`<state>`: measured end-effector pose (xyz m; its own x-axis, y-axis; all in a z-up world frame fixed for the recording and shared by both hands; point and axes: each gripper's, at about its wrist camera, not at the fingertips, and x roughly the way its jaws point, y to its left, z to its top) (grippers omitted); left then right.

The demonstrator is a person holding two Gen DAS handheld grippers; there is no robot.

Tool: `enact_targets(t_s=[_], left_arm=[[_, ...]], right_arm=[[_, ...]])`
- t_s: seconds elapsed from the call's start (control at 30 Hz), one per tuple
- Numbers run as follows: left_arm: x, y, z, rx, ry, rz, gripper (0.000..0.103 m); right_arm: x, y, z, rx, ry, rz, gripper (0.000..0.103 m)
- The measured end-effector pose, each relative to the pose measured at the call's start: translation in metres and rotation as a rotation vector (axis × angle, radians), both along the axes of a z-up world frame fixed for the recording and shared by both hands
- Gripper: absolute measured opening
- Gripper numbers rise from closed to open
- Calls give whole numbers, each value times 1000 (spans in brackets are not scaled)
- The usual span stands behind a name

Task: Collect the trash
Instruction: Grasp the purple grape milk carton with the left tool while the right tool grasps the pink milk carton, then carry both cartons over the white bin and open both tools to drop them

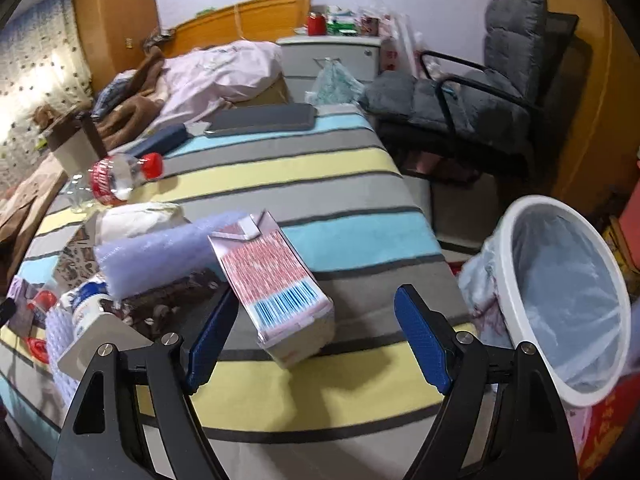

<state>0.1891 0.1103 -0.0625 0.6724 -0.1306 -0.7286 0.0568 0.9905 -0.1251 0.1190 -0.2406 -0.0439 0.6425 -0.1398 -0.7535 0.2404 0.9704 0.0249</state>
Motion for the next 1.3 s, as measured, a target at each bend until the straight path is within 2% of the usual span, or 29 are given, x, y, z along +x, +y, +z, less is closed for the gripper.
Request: enact_targets(t_s=[0.1, 0.17, 0.27, 0.33, 0.47, 0.53, 0.57, 0.9, 1.3], left_arm=[[4, -1, -3, 8, 7, -12, 90], [9, -1, -4, 17, 21, -13, 86], [12, -4, -5, 30, 19, -36, 75], [14, -6, -8, 42, 33, -46, 67], [15, -8, -10, 57, 47, -52, 60], [16, -7, -13, 57, 60, -57, 57], [15, -7, -13, 60, 60, -56, 57], [-7, -18, 7, 70, 4, -56, 56], [-53, -71, 57, 50, -116, -140, 56]], right_arm=[[7, 11, -3, -31, 10, 61, 81], [8, 15, -4, -39, 7, 88, 81], [9, 15, -3, -46, 7, 109, 75], [9, 17, -3, -58, 12, 118, 66], [9, 17, -3, -58, 12, 126, 54], [9, 16, -4, -47, 12, 132, 40], [9, 16, -4, -45, 14, 134, 36], [-1, 17, 2, -25, -27, 144, 36], [-33, 3, 34, -23, -118, 139, 36]])
